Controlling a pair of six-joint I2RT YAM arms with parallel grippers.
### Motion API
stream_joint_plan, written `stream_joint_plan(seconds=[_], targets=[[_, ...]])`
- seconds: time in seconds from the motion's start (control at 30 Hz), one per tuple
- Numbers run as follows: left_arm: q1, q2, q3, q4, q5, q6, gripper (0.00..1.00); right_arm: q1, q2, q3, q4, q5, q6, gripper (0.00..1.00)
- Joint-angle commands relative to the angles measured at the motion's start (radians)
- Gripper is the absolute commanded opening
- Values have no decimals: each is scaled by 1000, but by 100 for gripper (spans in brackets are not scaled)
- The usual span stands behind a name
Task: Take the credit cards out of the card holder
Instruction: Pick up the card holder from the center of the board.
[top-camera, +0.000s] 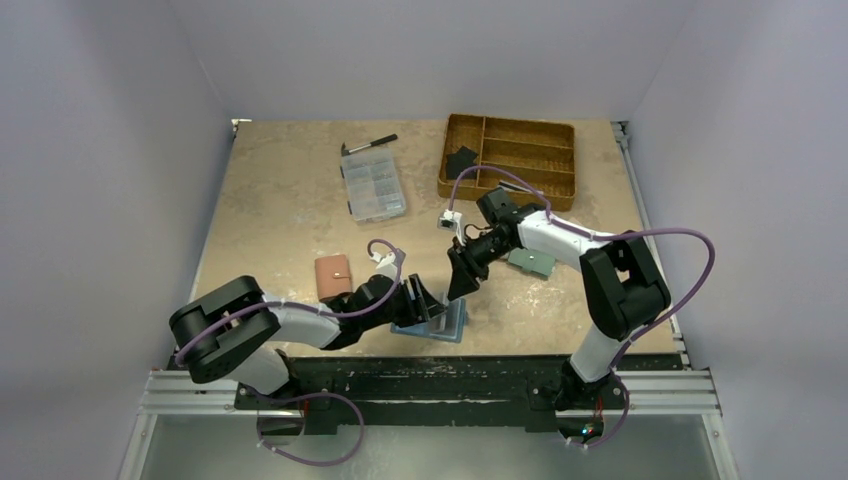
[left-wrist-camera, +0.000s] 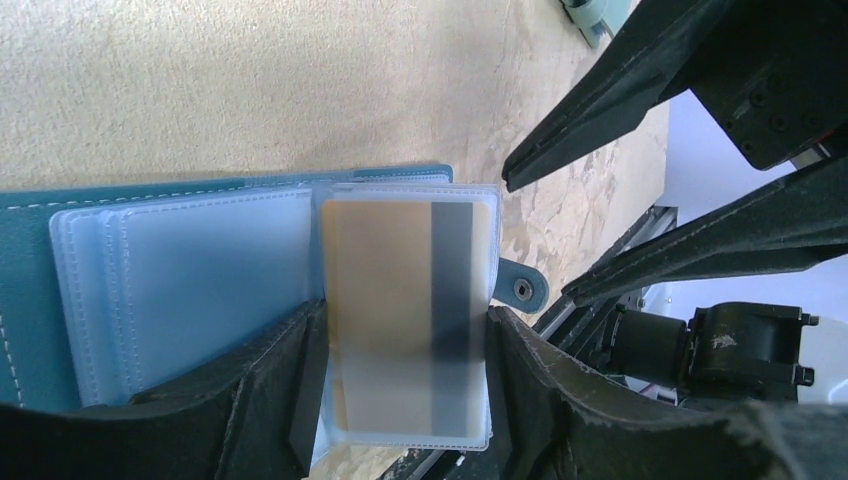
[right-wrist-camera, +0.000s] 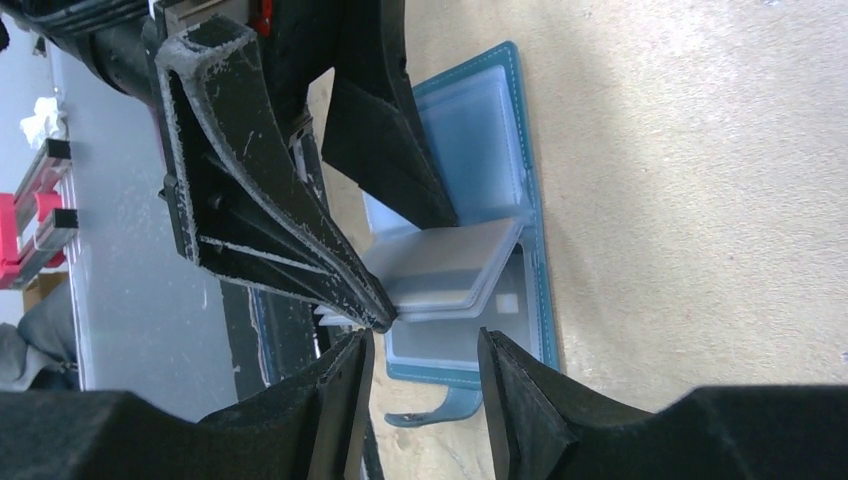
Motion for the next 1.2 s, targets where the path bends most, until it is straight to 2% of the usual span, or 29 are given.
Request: stream_joint_plan(seconds=[0.0,0.27,1.17], targets=[[6,34,-18,52,32,-22,33,2,-9,-3,70,28,78,51],[7,74,-20,105,60,-32,33,2,4,-18,119,120,136,50],[15,70,-48,166,92,-48,34,7,29,-6,72,155,66,51]])
